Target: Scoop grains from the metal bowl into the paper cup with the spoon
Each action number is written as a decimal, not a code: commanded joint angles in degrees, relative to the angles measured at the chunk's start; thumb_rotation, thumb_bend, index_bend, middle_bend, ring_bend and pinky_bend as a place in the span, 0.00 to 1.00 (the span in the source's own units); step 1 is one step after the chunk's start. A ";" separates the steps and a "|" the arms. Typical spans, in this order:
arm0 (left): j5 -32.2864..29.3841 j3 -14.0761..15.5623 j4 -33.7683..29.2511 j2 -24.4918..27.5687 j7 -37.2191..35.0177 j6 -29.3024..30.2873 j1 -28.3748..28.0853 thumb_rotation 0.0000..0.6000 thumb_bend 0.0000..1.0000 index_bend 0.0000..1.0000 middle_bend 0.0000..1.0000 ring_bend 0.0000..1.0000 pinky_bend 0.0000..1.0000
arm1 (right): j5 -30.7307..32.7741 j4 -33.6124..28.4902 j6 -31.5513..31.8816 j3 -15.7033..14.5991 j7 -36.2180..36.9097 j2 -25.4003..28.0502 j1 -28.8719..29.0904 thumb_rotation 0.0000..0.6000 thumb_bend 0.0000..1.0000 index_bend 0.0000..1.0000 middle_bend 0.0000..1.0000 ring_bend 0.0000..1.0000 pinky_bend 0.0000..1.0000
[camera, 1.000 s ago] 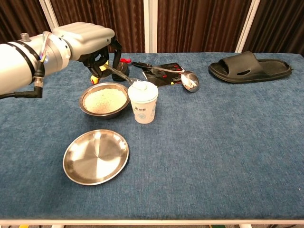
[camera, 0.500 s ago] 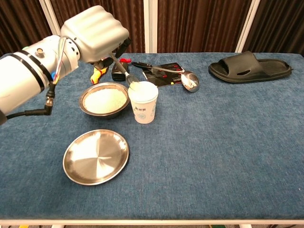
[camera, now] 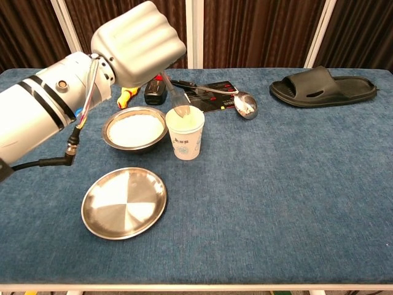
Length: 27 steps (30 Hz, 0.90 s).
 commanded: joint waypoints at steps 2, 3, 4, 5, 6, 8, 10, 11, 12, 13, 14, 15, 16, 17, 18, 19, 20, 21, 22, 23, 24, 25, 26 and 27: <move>-0.86 -1.05 -0.06 -0.05 2.54 -0.61 0.25 1.00 0.50 0.61 0.92 0.89 1.00 | -0.03 0.02 -0.01 -0.04 0.05 0.00 -0.04 1.00 0.26 0.03 0.24 0.00 0.10; -0.93 -1.10 -0.04 -0.02 3.27 -0.68 0.29 1.00 0.50 0.61 0.92 0.89 1.00 | -0.06 0.04 0.00 -0.03 0.05 -0.01 -0.03 1.00 0.26 0.03 0.24 0.00 0.10; -1.09 -1.11 -0.05 0.02 4.04 -0.85 0.34 1.00 0.50 0.61 0.92 0.89 1.00 | -0.10 0.03 0.00 -0.04 0.04 -0.01 -0.01 1.00 0.26 0.03 0.25 0.00 0.10; -1.54 -1.29 -0.27 0.09 4.81 -1.13 0.43 1.00 0.50 0.61 0.92 0.89 1.00 | -0.20 -0.01 0.02 -0.04 0.04 0.00 0.01 1.00 0.26 0.03 0.25 0.00 0.10; -1.87 -1.45 -0.55 0.15 5.17 -1.31 0.52 1.00 0.50 0.61 0.92 0.89 1.00 | -0.28 -0.02 0.04 -0.04 0.04 0.01 0.03 1.00 0.26 0.03 0.25 0.00 0.10; -2.45 -1.83 -1.48 0.29 4.90 -1.52 0.89 1.00 0.50 0.61 0.92 0.89 1.00 | -0.32 -0.05 0.07 0.03 0.06 0.01 0.09 1.00 0.26 0.03 0.25 0.00 0.10; -2.73 -2.13 -2.46 0.56 3.50 -1.59 1.37 1.00 0.50 0.61 0.92 0.89 1.00 | -0.21 -0.07 -0.05 0.07 0.07 0.03 0.14 1.00 0.26 0.03 0.25 0.00 0.10; -2.53 -2.14 -2.90 0.80 2.75 -1.53 1.64 1.00 0.50 0.61 0.92 0.89 1.00 | -0.17 -0.07 -0.15 0.07 0.04 0.02 0.18 1.00 0.26 0.03 0.25 0.00 0.10; -2.54 -2.24 -3.40 1.01 1.68 -1.58 1.91 1.00 0.50 0.61 0.92 0.89 1.00 | -0.17 -0.09 -0.22 0.07 0.04 0.01 0.22 1.00 0.26 0.03 0.25 0.00 0.10; -2.65 -2.45 -3.98 1.15 0.18 -1.58 2.27 1.00 0.50 0.61 0.92 0.89 1.00 | -0.20 -0.09 -0.25 0.06 0.05 -0.01 0.25 1.00 0.26 0.03 0.25 0.00 0.10; -2.93 -2.83 -4.75 1.36 -2.12 -1.53 2.84 1.00 0.50 0.61 0.92 0.89 1.00 | -0.26 -0.08 -0.23 0.04 0.07 -0.05 0.25 1.00 0.26 0.03 0.25 0.00 0.10; -3.35 -3.22 -5.50 1.54 -4.32 -1.56 3.37 1.00 0.50 0.61 0.92 0.89 1.00 | -0.26 -0.06 -0.21 0.05 0.11 -0.07 0.24 1.00 0.26 0.03 0.25 0.00 0.10; -3.72 -3.60 -6.30 1.82 -6.84 -1.66 3.92 1.00 0.50 0.61 0.92 0.89 1.00 | -0.22 -0.04 -0.22 0.06 0.13 -0.08 0.24 1.00 0.26 0.03 0.25 0.00 0.10; -4.30 -4.18 -7.45 2.35 -10.59 -1.64 4.85 1.00 0.50 0.61 0.92 0.89 1.00 | -0.16 -0.02 -0.22 0.08 0.18 -0.08 0.23 1.00 0.26 0.03 0.25 0.00 0.10; -4.66 -4.51 -8.23 2.83 -13.30 -1.54 5.61 1.00 0.50 0.61 0.92 0.89 1.00 | -0.11 -0.01 -0.22 0.11 0.24 -0.07 0.22 1.00 0.26 0.03 0.25 0.00 0.10; -4.85 -4.67 -8.85 3.44 -15.76 -1.50 6.34 1.00 0.50 0.61 0.92 0.89 1.00 | -0.04 0.01 -0.23 0.13 0.26 -0.05 0.22 1.00 0.26 0.03 0.25 0.00 0.10; -4.92 -4.54 -9.62 4.55 -18.59 -1.63 7.28 1.00 0.50 0.61 0.92 0.89 1.00 | 0.01 0.02 -0.24 0.16 0.26 -0.05 0.22 1.00 0.26 0.03 0.25 0.00 0.10; -5.15 -4.50 -10.24 5.39 -20.66 -1.51 8.14 1.00 0.50 0.61 0.92 0.89 1.00 | 0.01 0.05 -0.24 0.16 0.27 -0.08 0.23 1.00 0.26 0.03 0.25 0.00 0.10; -5.47 -4.49 -10.97 6.21 -23.00 -1.42 9.06 1.00 0.50 0.61 0.92 0.89 1.00 | -0.05 0.08 -0.27 0.15 0.28 -0.13 0.26 1.00 0.26 0.03 0.25 0.00 0.10; -5.93 -4.49 -12.14 7.39 -26.73 -1.49 10.36 1.00 0.50 0.61 0.92 0.89 1.00 | -0.14 0.13 -0.33 0.11 0.30 -0.22 0.31 1.00 0.26 0.03 0.25 0.00 0.10; -6.14 -4.39 -13.11 8.38 -29.85 -1.63 11.39 1.00 0.50 0.61 0.92 0.89 1.00 | -0.16 0.17 -0.47 0.12 0.31 -0.28 0.41 1.00 0.26 0.03 0.25 0.00 0.10; -6.21 -4.17 -14.03 9.39 -32.92 -1.65 12.49 1.00 0.50 0.61 0.92 0.89 1.00 | -0.18 0.19 -0.58 0.14 0.33 -0.34 0.50 1.00 0.26 0.03 0.25 0.00 0.10; -5.87 -3.57 -15.10 10.75 -36.58 -1.64 13.90 1.00 0.50 0.61 0.92 0.89 1.00 | -0.19 0.20 -0.68 0.17 0.34 -0.42 0.60 1.00 0.26 0.03 0.25 0.00 0.10; -5.30 -2.88 -15.68 11.68 -38.83 -1.45 14.93 1.00 0.50 0.61 0.92 0.89 1.00 | -0.19 0.20 -0.71 0.19 0.32 -0.47 0.65 1.00 0.26 0.03 0.25 0.00 0.10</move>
